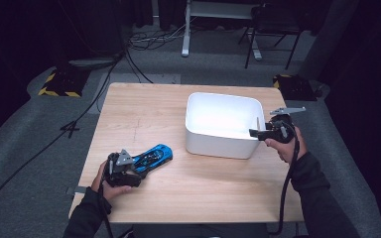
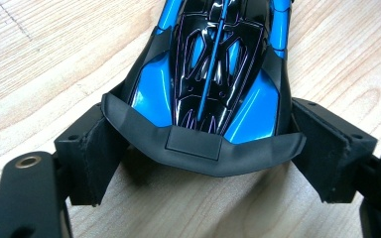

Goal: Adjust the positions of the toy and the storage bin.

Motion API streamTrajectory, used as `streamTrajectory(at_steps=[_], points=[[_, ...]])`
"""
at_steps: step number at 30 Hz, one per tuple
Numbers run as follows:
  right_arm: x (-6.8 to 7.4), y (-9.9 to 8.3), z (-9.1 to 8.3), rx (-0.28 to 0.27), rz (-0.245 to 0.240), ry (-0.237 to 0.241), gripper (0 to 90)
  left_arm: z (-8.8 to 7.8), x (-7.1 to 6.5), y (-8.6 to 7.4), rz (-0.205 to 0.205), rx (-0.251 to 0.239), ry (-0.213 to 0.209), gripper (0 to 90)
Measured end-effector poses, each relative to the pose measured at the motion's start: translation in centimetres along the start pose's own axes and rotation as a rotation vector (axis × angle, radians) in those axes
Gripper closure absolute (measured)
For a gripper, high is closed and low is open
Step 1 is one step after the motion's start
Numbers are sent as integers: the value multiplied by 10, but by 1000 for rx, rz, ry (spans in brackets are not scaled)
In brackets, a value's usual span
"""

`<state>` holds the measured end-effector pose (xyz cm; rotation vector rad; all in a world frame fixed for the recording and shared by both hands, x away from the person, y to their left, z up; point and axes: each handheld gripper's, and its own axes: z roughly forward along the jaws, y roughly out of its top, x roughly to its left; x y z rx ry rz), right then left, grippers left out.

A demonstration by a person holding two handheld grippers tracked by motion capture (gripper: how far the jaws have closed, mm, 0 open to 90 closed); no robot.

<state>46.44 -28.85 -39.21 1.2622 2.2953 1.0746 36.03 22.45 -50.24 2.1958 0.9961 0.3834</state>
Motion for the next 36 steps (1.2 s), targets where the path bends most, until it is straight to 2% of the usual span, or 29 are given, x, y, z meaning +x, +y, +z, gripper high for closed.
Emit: streamTrajectory(at_steps=[6,8,9,10,11,12,15,17,19,20,22,27,30,31,33,34,36], points=[[-1,-5,-4,2,2,6,320,-1,-1,-1,5,5,0,172],[-3,-5,-5,7,-7,-4,328,-2,0,-1,1,-4,-5,164],[-4,-6,-5,13,-11,-10,321,-3,-1,-2,-15,-8,-14,164],[-6,-6,-5,13,-12,-4,318,-4,0,-2,-18,-8,-26,162],[-11,-8,-5,11,1,16,319,-5,1,-2,-4,-19,-10,162],[-11,-8,-5,11,1,16,319,-6,1,-3,-14,-24,-28,162],[-17,-9,-8,5,11,-3,340,-8,2,-3,-1,-32,-30,159],[-20,-10,-9,8,15,2,341,-7,2,-2,-2,-44,-33,156],[-22,-10,-10,9,11,-1,341,-8,3,-1,0,-58,-55,157],[-22,-10,-10,10,13,0,341,-8,5,1,26,-63,-53,157],[-22,-10,-10,8,15,7,348,-7,5,2,11,-72,-74,155],[-22,-11,-10,4,18,20,353,-2,2,7,37,-49,-84,111],[-23,-11,-9,3,18,35,352,6,2,16,49,-48,-85,149],[-23,-11,-9,4,17,36,352,9,2,18,62,-44,-74,158],[-23,-11,-10,3,16,36,352,19,2,23,79,-12,-82,164],[-23,-11,-9,3,16,36,352,24,1,27,91,7,-72,164],[-23,-11,-9,1,12,40,348,29,1,33,106,9,-72,198]])
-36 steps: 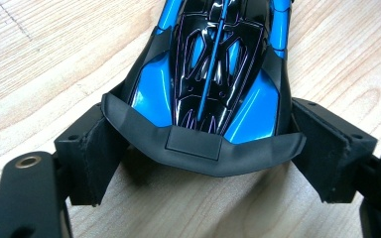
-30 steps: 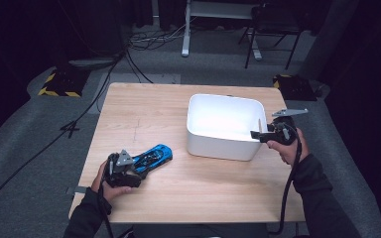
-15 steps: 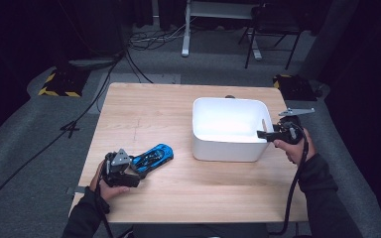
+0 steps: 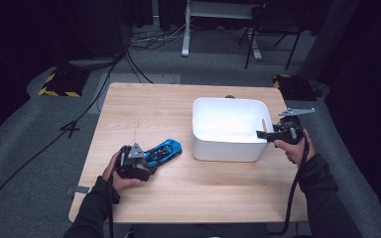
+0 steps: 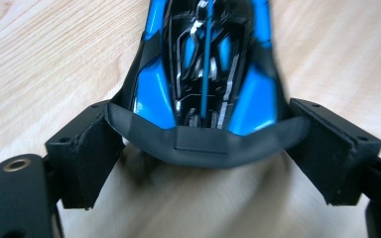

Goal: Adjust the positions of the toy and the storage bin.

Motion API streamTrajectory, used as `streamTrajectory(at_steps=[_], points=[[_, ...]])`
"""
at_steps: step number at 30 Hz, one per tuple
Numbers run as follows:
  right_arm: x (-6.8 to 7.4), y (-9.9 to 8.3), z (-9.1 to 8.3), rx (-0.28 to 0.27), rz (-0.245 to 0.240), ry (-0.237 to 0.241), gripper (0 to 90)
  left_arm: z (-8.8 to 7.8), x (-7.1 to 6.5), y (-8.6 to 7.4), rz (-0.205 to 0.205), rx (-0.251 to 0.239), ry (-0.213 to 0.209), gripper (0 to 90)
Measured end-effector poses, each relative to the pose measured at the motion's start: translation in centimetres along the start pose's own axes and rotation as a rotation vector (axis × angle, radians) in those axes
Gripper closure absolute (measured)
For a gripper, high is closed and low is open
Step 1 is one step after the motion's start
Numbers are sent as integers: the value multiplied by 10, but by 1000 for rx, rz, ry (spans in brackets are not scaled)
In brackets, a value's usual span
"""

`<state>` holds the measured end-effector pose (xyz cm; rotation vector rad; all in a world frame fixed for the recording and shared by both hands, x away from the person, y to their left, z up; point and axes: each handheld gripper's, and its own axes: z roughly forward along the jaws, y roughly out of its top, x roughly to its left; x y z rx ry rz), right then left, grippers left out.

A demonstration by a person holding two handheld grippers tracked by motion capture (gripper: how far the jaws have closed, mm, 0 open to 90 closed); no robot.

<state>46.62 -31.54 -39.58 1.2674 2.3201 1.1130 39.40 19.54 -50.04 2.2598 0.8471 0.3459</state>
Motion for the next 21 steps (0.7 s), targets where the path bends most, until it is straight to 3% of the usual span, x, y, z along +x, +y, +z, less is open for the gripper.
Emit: streamTrajectory(at_steps=[5,16,21], points=[[-1,-1,0,-9,3,7,341,9,3,11,2,7,-14,233],[-1,-5,-2,-43,4,8,274,9,3,12,-2,9,-21,239],[1,-3,-13,-129,2,19,241,9,3,11,13,-1,-3,240]])
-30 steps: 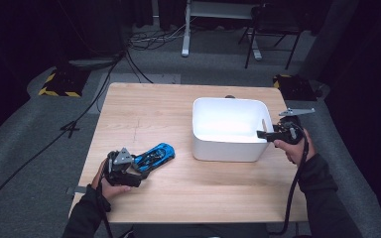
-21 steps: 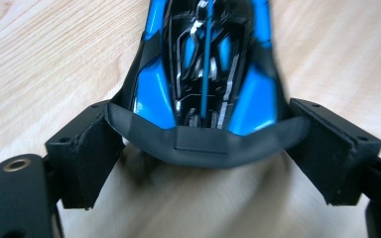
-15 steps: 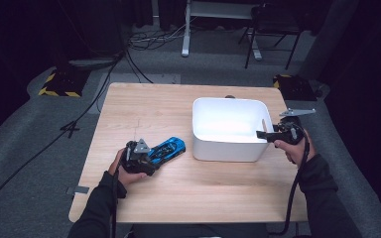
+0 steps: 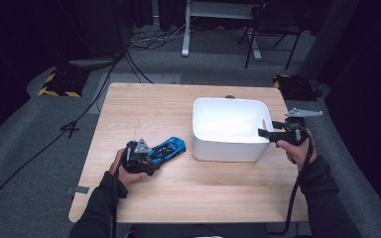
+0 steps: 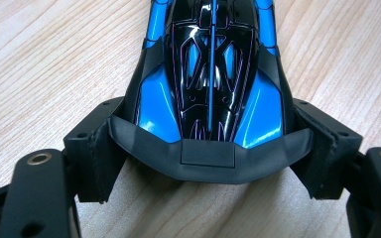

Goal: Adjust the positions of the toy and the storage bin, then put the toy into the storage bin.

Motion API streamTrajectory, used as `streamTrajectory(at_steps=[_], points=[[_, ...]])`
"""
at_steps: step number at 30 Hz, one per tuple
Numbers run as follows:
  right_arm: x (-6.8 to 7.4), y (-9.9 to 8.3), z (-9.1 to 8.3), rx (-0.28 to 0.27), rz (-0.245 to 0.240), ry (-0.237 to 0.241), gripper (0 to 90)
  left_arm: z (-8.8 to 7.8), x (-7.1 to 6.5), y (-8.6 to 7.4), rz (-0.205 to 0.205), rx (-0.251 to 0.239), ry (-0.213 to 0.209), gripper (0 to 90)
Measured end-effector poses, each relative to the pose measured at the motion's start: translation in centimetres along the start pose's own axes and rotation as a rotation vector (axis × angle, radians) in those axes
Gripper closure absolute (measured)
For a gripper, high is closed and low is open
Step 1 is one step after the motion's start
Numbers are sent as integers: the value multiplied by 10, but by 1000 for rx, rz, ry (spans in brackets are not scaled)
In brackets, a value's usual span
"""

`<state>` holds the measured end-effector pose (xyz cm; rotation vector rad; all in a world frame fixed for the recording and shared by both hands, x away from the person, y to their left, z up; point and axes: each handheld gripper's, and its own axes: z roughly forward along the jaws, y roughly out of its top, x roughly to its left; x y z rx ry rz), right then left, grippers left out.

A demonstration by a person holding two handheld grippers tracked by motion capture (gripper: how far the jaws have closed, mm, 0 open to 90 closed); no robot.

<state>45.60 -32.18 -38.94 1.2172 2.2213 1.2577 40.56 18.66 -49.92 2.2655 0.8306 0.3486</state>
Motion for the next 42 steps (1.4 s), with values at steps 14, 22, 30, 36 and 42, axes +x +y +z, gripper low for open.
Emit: streamTrajectory(at_steps=[14,22,30,36,42], points=[[-6,-18,-59,-155,-65,-61,187,-2,0,-2,-21,-22,-30,241],[-13,-51,-65,-126,-124,-109,180,-2,1,-2,-20,-26,-28,241],[-21,-95,-37,-31,-107,-84,181,-2,1,-3,-9,-22,-18,241],[-19,-122,-12,62,-116,-63,189,-2,0,-3,-14,-31,-11,241],[-19,-132,2,103,-103,-46,190,-5,0,-3,-16,-49,-14,242]])
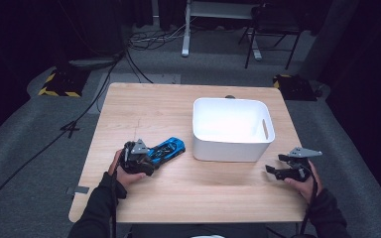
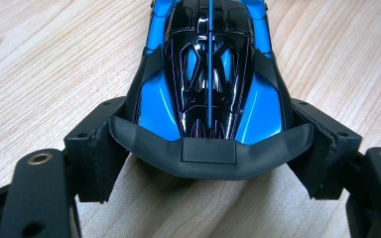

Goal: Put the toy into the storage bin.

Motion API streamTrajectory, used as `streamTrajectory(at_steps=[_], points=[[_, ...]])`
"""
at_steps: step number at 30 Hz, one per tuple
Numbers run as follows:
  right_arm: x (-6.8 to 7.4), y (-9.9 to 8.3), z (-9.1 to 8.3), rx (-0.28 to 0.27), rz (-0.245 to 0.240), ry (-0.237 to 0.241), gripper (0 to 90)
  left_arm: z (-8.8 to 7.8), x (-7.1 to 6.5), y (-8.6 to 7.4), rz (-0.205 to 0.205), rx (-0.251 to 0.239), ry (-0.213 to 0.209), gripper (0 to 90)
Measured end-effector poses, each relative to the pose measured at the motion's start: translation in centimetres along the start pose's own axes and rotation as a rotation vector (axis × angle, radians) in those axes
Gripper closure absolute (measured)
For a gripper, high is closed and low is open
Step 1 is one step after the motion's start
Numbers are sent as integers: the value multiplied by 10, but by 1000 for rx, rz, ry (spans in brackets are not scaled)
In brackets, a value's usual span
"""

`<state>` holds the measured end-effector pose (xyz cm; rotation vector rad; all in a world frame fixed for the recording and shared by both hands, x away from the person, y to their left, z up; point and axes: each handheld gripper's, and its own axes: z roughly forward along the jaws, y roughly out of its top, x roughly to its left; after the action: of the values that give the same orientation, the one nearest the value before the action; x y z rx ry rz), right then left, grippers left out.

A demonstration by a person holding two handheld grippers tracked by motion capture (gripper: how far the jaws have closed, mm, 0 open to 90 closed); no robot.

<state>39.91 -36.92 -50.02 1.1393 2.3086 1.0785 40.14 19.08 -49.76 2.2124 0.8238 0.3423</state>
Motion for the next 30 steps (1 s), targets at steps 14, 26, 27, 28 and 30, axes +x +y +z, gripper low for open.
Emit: streamTrajectory(at_steps=[14,26,27,28,30], points=[[4,-4,0,18,6,-34,191,-19,-9,13,2,-107,13,247],[2,-4,0,16,8,-24,191,-35,-14,29,37,-184,51,247],[2,-4,0,16,8,-24,191,-36,-14,30,35,-189,50,247],[2,-4,-1,16,10,-24,191,-37,-14,32,34,-193,49,247],[2,-4,-1,16,14,-22,191,-38,-15,34,23,-206,45,248]])
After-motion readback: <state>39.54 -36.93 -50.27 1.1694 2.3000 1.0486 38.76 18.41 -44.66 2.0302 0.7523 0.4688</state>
